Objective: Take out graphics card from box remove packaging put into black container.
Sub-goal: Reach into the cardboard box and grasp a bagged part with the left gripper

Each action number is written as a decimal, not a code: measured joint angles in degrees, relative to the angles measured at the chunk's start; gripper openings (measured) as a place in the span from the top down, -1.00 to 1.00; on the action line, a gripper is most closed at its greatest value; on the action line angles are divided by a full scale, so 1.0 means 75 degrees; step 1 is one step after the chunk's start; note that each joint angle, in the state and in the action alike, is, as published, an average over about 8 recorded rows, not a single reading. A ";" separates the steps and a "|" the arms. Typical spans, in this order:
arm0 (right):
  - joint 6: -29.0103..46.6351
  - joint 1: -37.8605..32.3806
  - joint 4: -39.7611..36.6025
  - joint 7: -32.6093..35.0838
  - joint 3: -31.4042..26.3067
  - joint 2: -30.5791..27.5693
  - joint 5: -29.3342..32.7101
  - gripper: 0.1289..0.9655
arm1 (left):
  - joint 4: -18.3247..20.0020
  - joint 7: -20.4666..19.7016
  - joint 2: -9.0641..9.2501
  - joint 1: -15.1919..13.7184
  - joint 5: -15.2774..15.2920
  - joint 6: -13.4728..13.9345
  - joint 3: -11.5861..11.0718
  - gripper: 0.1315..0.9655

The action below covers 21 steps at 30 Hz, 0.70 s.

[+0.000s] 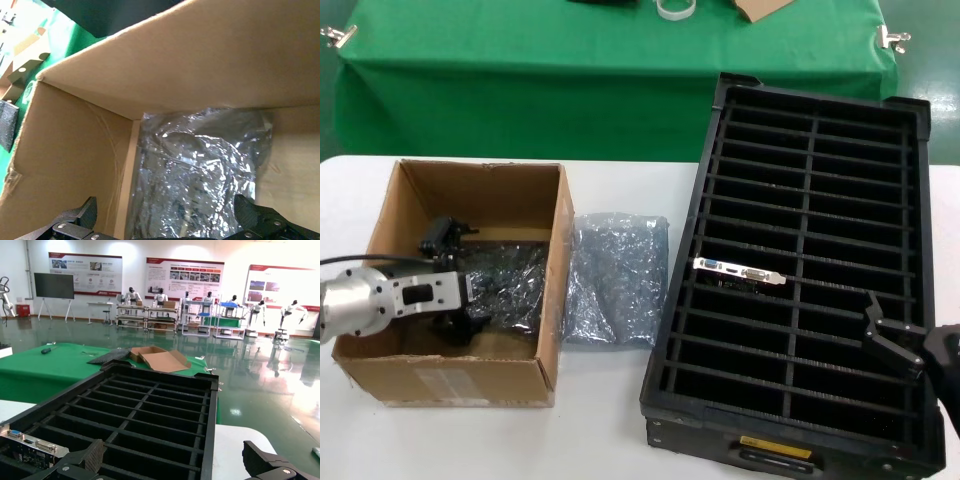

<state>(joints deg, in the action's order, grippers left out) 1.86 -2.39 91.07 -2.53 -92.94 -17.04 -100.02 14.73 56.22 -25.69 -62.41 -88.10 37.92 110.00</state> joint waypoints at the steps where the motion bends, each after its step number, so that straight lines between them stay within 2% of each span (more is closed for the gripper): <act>1: 0.0000 0.0000 0.0000 0.0000 0.0000 0.0000 0.0000 -1.00 | -0.0087 0.0120 0.0015 -0.0024 -0.0015 0.0006 -0.0025 -1.00; 6: 0.0000 0.0000 0.0000 0.0000 0.0000 0.0000 0.0000 -1.00 | -0.0659 0.0845 0.0113 -0.0212 -0.0133 -0.0083 -0.0201 -1.00; 12: 0.0000 0.0000 0.0000 0.0000 0.0000 0.0000 0.0000 -1.00 | -0.1333 0.1756 0.0265 -0.0488 -0.0355 -0.0390 -0.0504 -1.00; 21: 0.0000 0.0000 0.0000 0.0000 0.0000 0.0000 0.0000 -1.00 | -0.1681 0.2718 0.0354 -0.0737 -0.0728 -0.0716 -0.0975 -1.00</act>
<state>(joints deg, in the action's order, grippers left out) 1.86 -2.39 91.07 -2.53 -92.94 -17.04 -100.02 2.12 76.60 -23.04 -67.93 -93.56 32.55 102.68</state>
